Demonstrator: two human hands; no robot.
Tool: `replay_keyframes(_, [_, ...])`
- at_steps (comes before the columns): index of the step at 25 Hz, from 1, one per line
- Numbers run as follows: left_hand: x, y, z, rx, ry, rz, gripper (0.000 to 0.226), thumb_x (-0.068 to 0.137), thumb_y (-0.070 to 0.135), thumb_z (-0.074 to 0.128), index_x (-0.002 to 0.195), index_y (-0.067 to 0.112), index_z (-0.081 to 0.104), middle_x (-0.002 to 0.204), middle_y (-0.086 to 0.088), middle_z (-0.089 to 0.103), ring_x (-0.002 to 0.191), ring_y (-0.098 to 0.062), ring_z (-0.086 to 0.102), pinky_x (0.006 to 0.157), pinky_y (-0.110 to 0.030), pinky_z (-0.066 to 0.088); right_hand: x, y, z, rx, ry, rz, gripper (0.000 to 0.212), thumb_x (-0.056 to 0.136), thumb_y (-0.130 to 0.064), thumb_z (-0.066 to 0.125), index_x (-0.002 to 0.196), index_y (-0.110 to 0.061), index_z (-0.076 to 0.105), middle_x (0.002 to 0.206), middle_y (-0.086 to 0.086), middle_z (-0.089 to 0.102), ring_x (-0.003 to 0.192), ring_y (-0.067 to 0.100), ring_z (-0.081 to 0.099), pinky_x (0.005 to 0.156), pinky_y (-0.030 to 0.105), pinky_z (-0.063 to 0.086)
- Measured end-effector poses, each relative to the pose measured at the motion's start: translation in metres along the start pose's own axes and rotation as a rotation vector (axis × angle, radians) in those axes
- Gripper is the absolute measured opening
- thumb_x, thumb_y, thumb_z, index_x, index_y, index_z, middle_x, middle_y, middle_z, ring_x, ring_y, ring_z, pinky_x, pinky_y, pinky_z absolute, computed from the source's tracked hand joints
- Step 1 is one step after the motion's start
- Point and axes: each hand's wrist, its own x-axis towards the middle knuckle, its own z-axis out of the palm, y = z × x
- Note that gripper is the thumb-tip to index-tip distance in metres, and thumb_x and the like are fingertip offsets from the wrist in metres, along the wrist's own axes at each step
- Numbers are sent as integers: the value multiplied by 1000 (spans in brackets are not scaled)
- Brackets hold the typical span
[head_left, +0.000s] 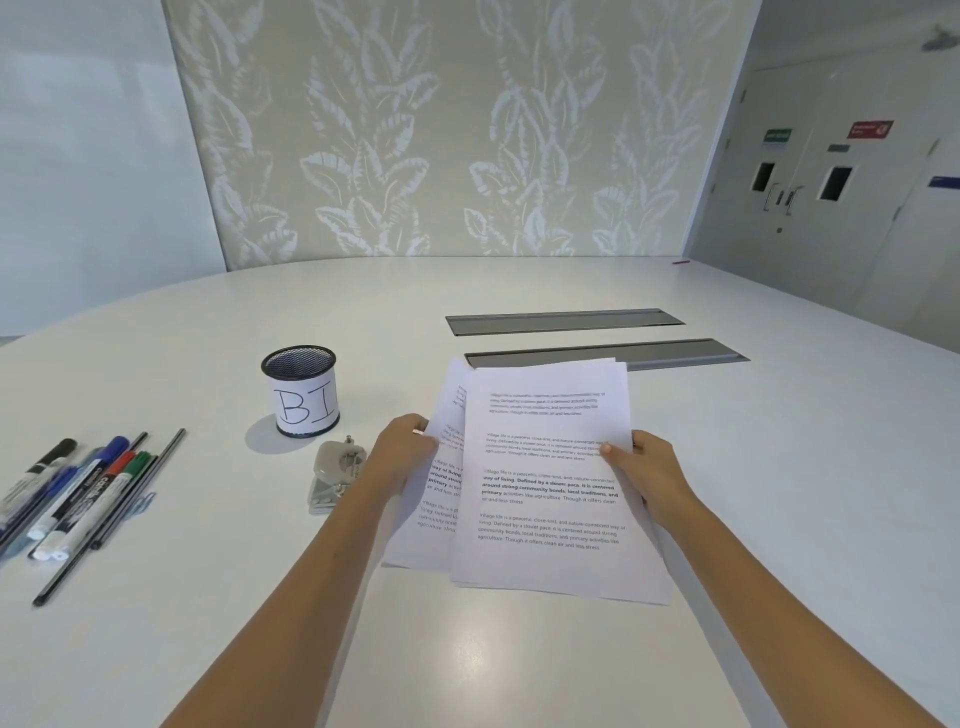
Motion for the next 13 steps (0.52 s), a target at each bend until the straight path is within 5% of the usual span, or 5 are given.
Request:
replay_keyframes(9, [-18,-3,4,-384,-121,98,22,83,-6,67,103,4,62,87,-10,70,68,-17,68,56,-24,53,-12,-7,46,0,63,-29,10,86,-10,66,82,-2,61,84,9,65,77,24,59,70,32,46])
replay_keyframes(13, [-18,-2,2,-566,-168,233,25,85,-4,66,106,8,65,91,-8,78,81,-20,74,66,-28,59,-19,-15,35,304,-40,-24,27,84,-15,71,109,-8,63,107,8,71,95,23,69,83,36,54])
